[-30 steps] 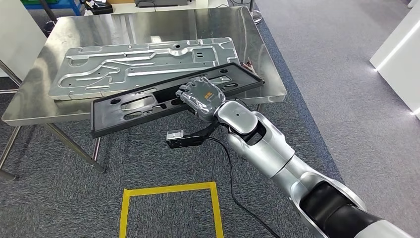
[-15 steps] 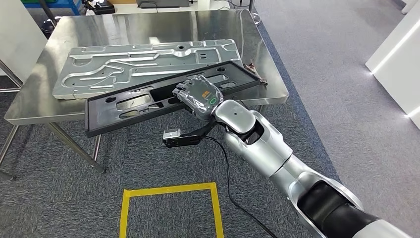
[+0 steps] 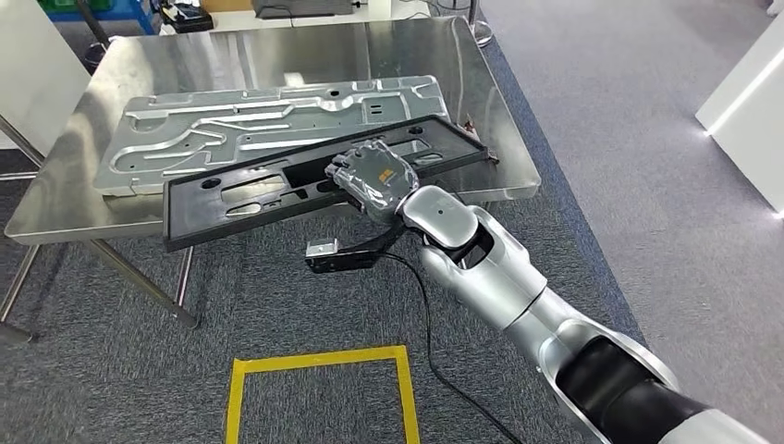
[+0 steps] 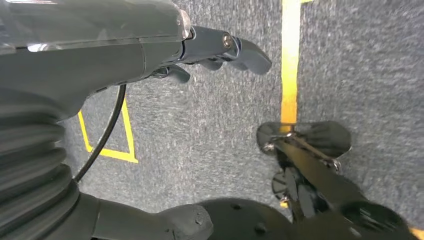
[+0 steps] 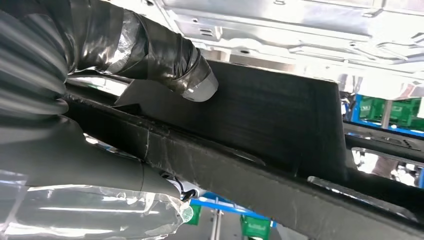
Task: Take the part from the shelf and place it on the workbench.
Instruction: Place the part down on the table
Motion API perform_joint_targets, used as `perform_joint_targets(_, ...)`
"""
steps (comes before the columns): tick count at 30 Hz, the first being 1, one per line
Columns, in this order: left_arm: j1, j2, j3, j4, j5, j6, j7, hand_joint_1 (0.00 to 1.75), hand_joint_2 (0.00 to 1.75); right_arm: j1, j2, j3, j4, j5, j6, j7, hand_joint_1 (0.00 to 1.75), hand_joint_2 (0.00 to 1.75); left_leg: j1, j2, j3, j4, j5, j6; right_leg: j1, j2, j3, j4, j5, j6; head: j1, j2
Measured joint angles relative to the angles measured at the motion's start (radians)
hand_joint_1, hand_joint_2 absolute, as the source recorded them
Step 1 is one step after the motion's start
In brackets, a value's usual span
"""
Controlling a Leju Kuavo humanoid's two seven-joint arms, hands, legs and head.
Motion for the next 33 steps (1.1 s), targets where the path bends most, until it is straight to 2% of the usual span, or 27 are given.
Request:
perform_joint_targets(1, 0.000, 0.000, 0.000, 0.000, 0.000, 0.000, 0.000, 0.00, 1.75, 0.000, 0.000, 0.000, 0.000, 0.000, 0.000, 0.000, 1.75, 1.75, 0.006, 0.003, -0.033, 0.054, -0.013, -0.008, -0.002, -0.002, 0.004, 0.000, -0.004, 0.001, 0.000, 0.000)
perform_joint_targets(2, 0.000, 0.000, 0.000, 0.000, 0.000, 0.000, 0.000, 0.00, 1.75, 0.001, 0.000, 0.000, 0.001, 0.000, 0.001, 0.000, 1.75, 1.75, 0.012, 0.005, -0.051, 0.076, -0.006, -0.014, -0.005, -0.004, 0.009, 0.000, -0.008, 0.004, 0.000, 0.000)
perform_joint_targets(3, 0.001, 0.000, 0.000, 0.000, 0.000, 0.000, 0.000, 0.00, 1.75, 0.002, 0.000, 0.000, 0.002, 0.000, 0.001, 0.000, 1.75, 1.75, 0.017, 0.007, -0.049, 0.057, 0.022, -0.020, -0.009, -0.006, 0.015, 0.001, -0.013, 0.009, 0.000, 0.000)
perform_joint_targets(5, 0.002, 0.000, 0.000, 0.000, -0.001, 0.000, 0.000, 0.00, 1.75, 0.002, 0.000, 0.000, 0.002, 0.000, 0.001, 0.000, 1.75, 1.75, 0.027, 0.015, 0.003, -0.070, 0.105, -0.032, -0.017, -0.007, 0.029, 0.004, -0.027, 0.022, 0.000, 0.000)
perform_joint_targets(6, 0.002, 0.000, 0.000, 0.000, -0.001, 0.000, 0.000, 0.00, 1.75, 0.001, 0.000, 0.000, 0.002, 0.000, 0.001, 0.000, 1.75, 1.75, 0.027, 0.018, 0.031, -0.133, 0.131, -0.034, -0.017, -0.008, 0.033, 0.007, -0.033, 0.030, 0.000, 0.000)
perform_joint_targets(7, 0.001, -0.001, 0.000, 0.000, -0.001, 0.000, 0.000, 0.00, 1.75, 0.000, 0.000, 0.000, 0.002, 0.000, 0.001, 0.000, 1.75, 1.75, 0.026, 0.021, 0.048, -0.173, 0.143, -0.031, -0.015, -0.008, 0.034, 0.009, -0.037, 0.038, 0.000, 0.000)
perform_joint_targets(8, 0.000, -0.001, 0.000, 0.000, -0.002, 0.000, 0.000, 0.00, 1.75, -0.001, 0.000, 0.000, 0.002, 0.000, 0.001, 0.000, 1.75, 1.75, 0.023, 0.023, 0.054, -0.188, 0.141, -0.024, -0.012, -0.008, 0.033, 0.009, -0.038, 0.044, 0.000, 0.000)
perform_joint_targets(10, -0.001, -0.001, 0.000, 0.000, -0.002, 0.000, 0.000, 0.00, 1.75, -0.001, 0.000, 0.000, 0.002, 0.000, 0.001, 0.000, 1.75, 1.75, 0.020, 0.019, 0.052, -0.190, 0.135, -0.002, -0.011, -0.011, 0.034, 0.004, -0.039, 0.054, 0.001, 0.000)
perform_joint_targets(12, 0.000, -0.001, 0.000, 0.000, -0.003, 0.000, 0.000, 0.00, 1.75, -0.002, 0.000, 0.000, 0.001, 0.000, 0.001, 0.000, 1.75, 1.75, 0.019, 0.015, 0.058, -0.196, 0.133, 0.016, -0.014, -0.012, 0.027, 0.027, -0.056, 0.057, 0.001, 0.000)
perform_joint_targets(13, 0.000, -0.001, 0.000, 0.000, -0.003, 0.000, 0.000, 0.00, 1.75, -0.002, 0.000, 0.000, 0.001, 0.000, 0.001, 0.000, 1.75, 1.75, 0.018, 0.014, 0.063, -0.199, 0.132, 0.024, -0.014, -0.011, 0.007, 0.069, -0.079, 0.056, 0.001, 0.000)
perform_joint_targets(15, 0.000, -0.001, 0.000, 0.000, -0.002, 0.000, 0.000, 0.00, 1.75, -0.001, 0.000, 0.000, 0.002, 0.000, 0.001, 0.000, 1.75, 1.75, 0.010, 0.012, 0.069, -0.200, 0.127, 0.037, -0.006, -0.008, -0.069, 0.208, -0.136, 0.050, 0.001, 0.000)
perform_joint_targets(16, -0.001, -0.001, 0.000, 0.000, -0.002, 0.000, 0.000, 0.00, 1.75, 0.001, 0.000, 0.000, 0.002, 0.000, 0.001, 0.000, 1.75, 1.75, 0.006, 0.010, 0.072, -0.200, 0.124, 0.042, -0.002, -0.007, -0.108, 0.272, -0.153, 0.046, 0.001, 0.000)
perform_joint_targets(17, -0.001, -0.001, 0.000, 0.000, -0.002, 0.000, 0.000, 0.00, 1.75, 0.003, -0.001, 0.000, 0.003, 0.000, 0.001, 0.000, 1.75, 1.75, 0.000, 0.007, 0.076, -0.199, 0.121, 0.047, 0.003, -0.007, -0.135, 0.307, -0.151, 0.041, 0.001, 0.000)
perform_joint_targets(18, -0.002, -0.001, 0.000, 0.000, -0.002, 0.000, 0.000, 0.00, 1.75, 0.005, -0.001, 0.000, 0.003, 0.000, 0.001, 0.000, 1.75, 1.75, -0.005, 0.004, 0.081, -0.199, 0.117, 0.050, 0.007, -0.006, -0.143, 0.303, -0.129, 0.034, 0.001, 0.000)
perform_joint_targets(19, -0.002, -0.001, 0.000, 0.000, -0.002, 0.000, 0.000, 0.00, 1.75, 0.006, -0.001, 0.000, 0.003, 0.000, 0.001, 0.000, 1.75, 1.75, -0.011, 0.000, 0.088, -0.199, 0.113, 0.053, 0.013, -0.006, -0.131, 0.261, -0.091, 0.024, 0.001, 0.000)
perform_joint_targets(20, -0.001, -0.001, 0.000, 0.000, -0.002, 0.000, 0.000, 0.00, 1.75, 0.006, -0.001, -0.001, 0.003, 0.000, 0.001, 0.000, 1.75, 1.75, -0.016, -0.003, 0.095, -0.199, 0.108, 0.054, 0.019, -0.004, -0.106, 0.192, -0.044, 0.011, 0.001, 0.000)
perform_joint_targets(21, -0.001, -0.003, 0.000, 0.000, -0.002, 0.000, 0.000, 0.00, 1.75, 0.005, -0.001, -0.001, 0.003, 0.000, 0.001, 0.000, 1.75, 1.75, -0.021, -0.006, 0.101, -0.199, 0.104, 0.053, 0.026, -0.002, -0.079, 0.127, -0.011, -0.002, 0.000, 0.000)
perform_joint_targets(22, -0.001, -0.005, 0.000, 0.000, -0.002, 0.000, 0.000, 0.00, 1.75, 0.004, -0.002, -0.001, 0.003, 0.000, 0.001, 0.000, 1.75, 1.75, -0.023, -0.007, 0.104, -0.198, 0.099, 0.052, 0.031, 0.000, -0.056, 0.074, 0.010, -0.012, 0.000, 0.000)
perform_joint_targets(23, -0.001, -0.006, 0.001, 0.000, -0.003, 0.000, 0.000, 0.00, 1.75, 0.004, -0.002, -0.002, 0.003, 0.000, 0.001, 0.000, 1.75, 1.75, -0.024, -0.008, 0.105, -0.199, 0.096, 0.050, 0.034, 0.002, -0.043, 0.042, 0.017, -0.017, 0.001, 0.000)
perform_joint_targets(24, -0.001, -0.007, 0.001, 0.001, -0.003, 0.000, 0.000, 0.00, 1.75, 0.004, -0.002, -0.002, 0.002, 0.000, 0.001, 0.000, 1.75, 1.75, -0.024, -0.008, 0.104, -0.199, 0.095, 0.046, 0.035, 0.002, -0.039, 0.034, 0.012, -0.018, 0.001, 0.000)
perform_joint_targets(26, -0.002, -0.005, 0.001, 0.000, -0.004, 0.000, 0.000, 0.00, 1.75, 0.004, -0.003, -0.003, 0.002, 0.000, 0.001, 0.000, 1.75, 1.75, -0.024, -0.009, 0.107, -0.200, 0.089, 0.039, 0.029, 0.002, -0.030, 0.018, 0.013, -0.015, 0.002, 0.000)
perform_joint_targets(28, -0.002, -0.003, 0.001, -0.001, -0.006, 0.000, -0.001, 0.00, 1.75, 0.003, -0.003, -0.004, 0.001, 0.000, 0.001, 0.000, 1.75, 1.75, -0.023, -0.005, 0.092, -0.159, 0.063, 0.027, 0.018, 0.001, -0.014, 0.002, 0.014, -0.014, 0.001, 0.000)
perform_joint_targets(29, -0.002, -0.003, 0.001, -0.002, -0.007, 0.000, -0.001, 0.00, 1.75, 0.003, -0.003, -0.004, 0.001, 0.000, 0.001, 0.000, 1.75, 1.75, -0.017, -0.003, 0.068, -0.109, 0.039, 0.020, 0.015, 0.000, -0.006, -0.002, 0.013, -0.014, 0.001, 0.000)
perform_joint_targets(31, -0.001, -0.003, 0.000, -0.002, -0.008, 0.000, -0.001, 0.00, 1.75, 0.004, -0.004, -0.004, 0.002, 0.000, 0.001, 0.000, 1.75, 1.75, -0.004, 0.003, -0.004, 0.016, -0.005, 0.004, 0.013, -0.001, 0.001, -0.002, 0.007, -0.014, 0.001, 0.000)
perform_joint_targets(32, -0.001, -0.003, 0.001, -0.002, -0.009, 0.000, -0.002, 0.00, 1.75, 0.007, -0.004, -0.004, 0.003, 0.000, 0.001, 0.000, 1.75, 1.75, 0.002, 0.005, -0.031, 0.056, -0.009, -0.002, 0.012, -0.001, 0.004, -0.001, 0.002, -0.012, 0.001, 0.000)
perform_joint_targets(33, 0.000, -0.003, 0.001, -0.002, -0.010, 0.001, -0.002, 0.00, 1.75, 0.009, -0.004, -0.004, 0.003, 0.000, 0.001, 0.000, 1.75, 1.75, 0.007, 0.007, -0.042, 0.059, 0.008, -0.008, 0.010, -0.001, 0.008, 0.001, -0.002, -0.008, 0.001, 0.000)
